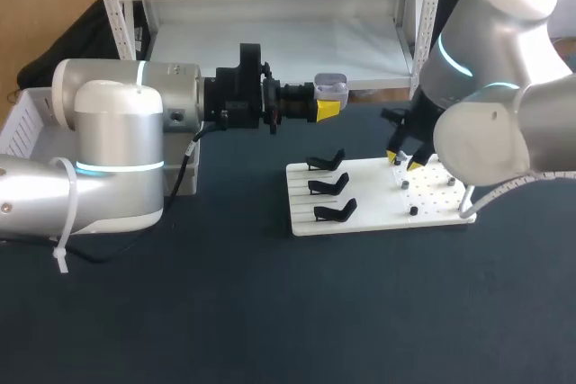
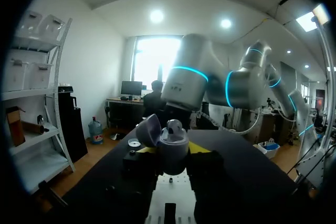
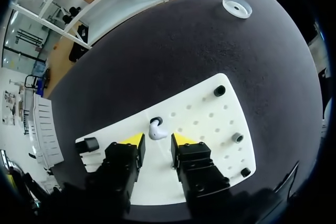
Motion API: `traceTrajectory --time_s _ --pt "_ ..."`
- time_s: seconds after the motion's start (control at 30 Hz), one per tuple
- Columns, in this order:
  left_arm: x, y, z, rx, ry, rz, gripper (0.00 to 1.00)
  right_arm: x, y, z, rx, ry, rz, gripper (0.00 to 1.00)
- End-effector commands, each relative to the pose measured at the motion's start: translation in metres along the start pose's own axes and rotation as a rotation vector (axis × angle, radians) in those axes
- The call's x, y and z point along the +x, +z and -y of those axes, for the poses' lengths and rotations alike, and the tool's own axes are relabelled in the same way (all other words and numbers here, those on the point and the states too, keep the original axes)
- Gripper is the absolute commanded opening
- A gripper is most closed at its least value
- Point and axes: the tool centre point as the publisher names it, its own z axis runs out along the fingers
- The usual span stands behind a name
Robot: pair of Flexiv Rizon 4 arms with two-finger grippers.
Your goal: Pick up each earbud case from the left stands, insert the matching earbuds, close the lid, and place the case in the box.
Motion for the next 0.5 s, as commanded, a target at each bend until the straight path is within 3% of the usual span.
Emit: traceTrajectory --time_s 0.03,0.5 --pt "0.0005 -0.0002 0.0002 -0.001 0.001 0.002 0.0 -0.0021 0.0019 0.0 0.003 -0.002 -0.005 0.3" --pt "0.0005 -0.0002 0.0002 -0.001 0.001 0.002 0.0 -0.0034 0.0051 -0.0019 0.012 -0.01 -0.005 0.2"
